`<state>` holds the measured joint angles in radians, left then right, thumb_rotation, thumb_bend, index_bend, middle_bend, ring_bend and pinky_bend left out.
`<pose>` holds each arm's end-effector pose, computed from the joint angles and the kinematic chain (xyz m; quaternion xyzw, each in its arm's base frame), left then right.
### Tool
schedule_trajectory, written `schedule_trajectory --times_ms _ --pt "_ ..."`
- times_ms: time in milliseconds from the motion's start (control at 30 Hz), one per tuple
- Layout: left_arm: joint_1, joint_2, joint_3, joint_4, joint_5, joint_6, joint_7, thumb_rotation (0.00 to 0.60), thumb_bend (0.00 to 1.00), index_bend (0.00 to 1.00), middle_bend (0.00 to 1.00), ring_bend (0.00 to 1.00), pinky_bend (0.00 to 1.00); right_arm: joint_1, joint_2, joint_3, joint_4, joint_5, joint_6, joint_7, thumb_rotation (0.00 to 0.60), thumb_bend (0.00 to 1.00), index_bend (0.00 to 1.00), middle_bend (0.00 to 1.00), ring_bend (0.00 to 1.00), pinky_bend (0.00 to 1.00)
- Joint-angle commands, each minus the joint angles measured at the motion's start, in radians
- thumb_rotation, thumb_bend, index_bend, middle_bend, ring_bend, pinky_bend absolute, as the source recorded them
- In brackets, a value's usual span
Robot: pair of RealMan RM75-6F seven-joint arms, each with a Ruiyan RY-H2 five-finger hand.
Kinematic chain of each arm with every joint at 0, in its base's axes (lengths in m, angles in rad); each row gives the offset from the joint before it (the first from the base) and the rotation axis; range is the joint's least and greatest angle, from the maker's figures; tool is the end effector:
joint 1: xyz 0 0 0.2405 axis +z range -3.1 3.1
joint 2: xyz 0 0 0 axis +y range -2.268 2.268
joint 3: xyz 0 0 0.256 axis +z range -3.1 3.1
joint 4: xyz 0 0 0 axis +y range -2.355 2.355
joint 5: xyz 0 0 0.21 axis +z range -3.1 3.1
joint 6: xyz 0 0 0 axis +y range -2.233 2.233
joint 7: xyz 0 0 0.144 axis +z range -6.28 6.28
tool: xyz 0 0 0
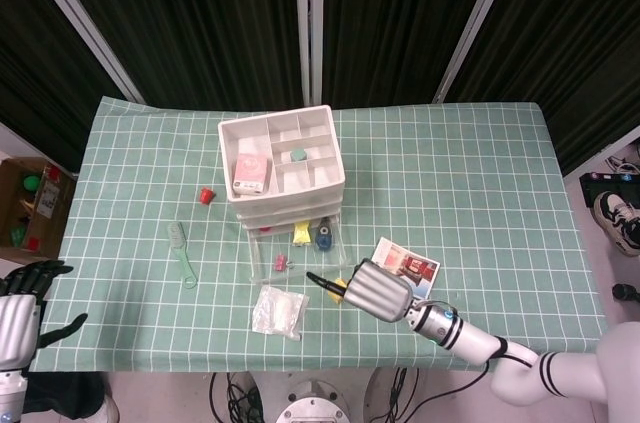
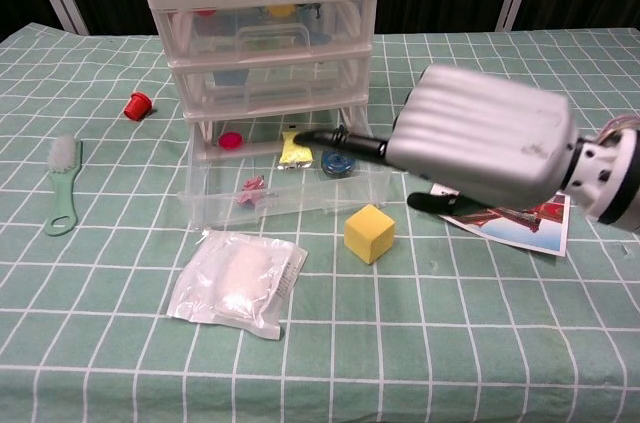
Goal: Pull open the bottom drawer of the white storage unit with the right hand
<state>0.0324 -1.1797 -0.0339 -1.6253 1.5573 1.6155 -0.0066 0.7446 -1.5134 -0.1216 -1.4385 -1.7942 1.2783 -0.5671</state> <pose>-0.3086 0.1407 0.1512 -0.5491 -0.3994 -0.4214 0.6012 -0.1317 -0.2611 -0.0120 0.8461 0.0337 0.4064 0.3433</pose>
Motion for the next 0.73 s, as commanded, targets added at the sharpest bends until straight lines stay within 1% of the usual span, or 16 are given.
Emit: schedule_trajectory --times_ms 33,67,100,133,167,233,267,300,333,367,400,433,567,633,733 --pt "-0.006 -0.003 -0.003 0.010 -0.003 -0.008 0.001 0.600 0.03 0.30 0.25 0.20 0.20 -0.108 0.097 0.043 -0.099 0.076 0.134 0.047 0.600 0.24 0.03 0.81 0.79 0.97" --pt "-0.009 -0.005 -0.004 0.016 -0.005 -0.011 0.006 0.600 0.03 0.30 0.25 0.20 0.20 -0.133 0.122 0.048 -0.121 0.100 0.157 0.065 0.600 0.26 0.04 0.74 0.71 0.91" --pt "-0.012 -0.009 -0.007 0.025 -0.008 -0.014 0.015 0.600 0.03 0.30 0.25 0.20 0.20 -0.163 0.157 0.050 -0.149 0.129 0.181 0.096 0.600 0.27 0.05 0.66 0.63 0.82" --pt "-0.014 -0.012 -0.009 0.030 -0.011 -0.016 0.023 0.600 0.03 0.30 0.25 0.20 0.20 -0.185 0.187 0.047 -0.168 0.152 0.191 0.122 0.600 0.28 0.05 0.60 0.55 0.74" --pt "-0.015 -0.015 -0.011 0.034 -0.013 -0.016 0.030 0.600 0.03 0.30 0.25 0.20 0.20 -0.201 0.218 0.041 -0.189 0.169 0.191 0.147 0.600 0.29 0.04 0.51 0.43 0.59" --pt "-0.019 -0.023 -0.015 0.044 -0.016 -0.016 0.050 0.600 0.03 0.30 0.25 0.20 0.20 -0.257 0.294 0.024 -0.245 0.237 0.199 0.213 0.600 0.30 0.01 0.34 0.22 0.34" --pt "-0.021 -0.026 -0.016 0.046 -0.017 -0.017 0.054 0.600 0.03 0.30 0.25 0.20 0.20 -0.277 0.324 0.014 -0.268 0.255 0.202 0.243 0.600 0.30 0.00 0.23 0.11 0.20" --pt "-0.023 -0.029 -0.016 0.047 -0.018 -0.020 0.057 0.600 0.03 0.30 0.25 0.20 0.20 -0.297 0.354 0.001 -0.287 0.267 0.204 0.274 0.600 0.30 0.00 0.16 0.05 0.11" --pt "-0.025 -0.031 -0.016 0.047 -0.019 -0.023 0.060 0.600 0.03 0.30 0.25 0.20 0.20 -0.324 0.388 -0.015 -0.304 0.279 0.209 0.312 0.600 0.30 0.00 0.13 0.03 0.08" --pt "-0.027 -0.033 -0.017 0.048 -0.020 -0.025 0.062 0.600 0.03 0.30 0.25 0.20 0.20 -0.344 0.410 -0.027 -0.311 0.282 0.215 0.337 0.600 0.30 0.00 0.06 0.00 0.02" --pt "-0.029 -0.035 -0.017 0.048 -0.020 -0.028 0.067 0.600 0.03 0.30 0.25 0.20 0.20 -0.372 0.432 -0.041 -0.312 0.279 0.230 0.366 0.600 0.30 0.00 0.02 0.00 0.00" --pt "-0.031 -0.037 -0.017 0.049 -0.019 -0.028 0.069 0.600 0.03 0.30 0.25 0.20 0.20 -0.393 0.443 -0.050 -0.308 0.274 0.245 0.389 0.600 0.30 0.00 0.00 0.00 0.00" --pt "-0.033 -0.044 -0.014 0.046 -0.014 -0.026 0.069 0.600 0.03 0.30 0.25 0.20 0.20 -0.485 0.454 -0.072 -0.267 0.244 0.324 0.478 0.600 0.30 0.00 0.00 0.00 0.00" --pt "-0.033 -0.046 -0.011 0.043 -0.010 -0.027 0.066 0.600 0.03 0.30 0.25 0.20 0.20 -0.522 0.447 -0.071 -0.240 0.233 0.359 0.509 0.600 0.30 0.00 0.00 0.00 0.00" --pt "-0.035 -0.046 -0.007 0.040 -0.007 -0.029 0.062 0.600 0.03 0.30 0.25 0.20 0.20 -0.548 0.442 -0.060 -0.218 0.222 0.373 0.531 0.600 0.30 0.00 0.00 0.00 0.00"
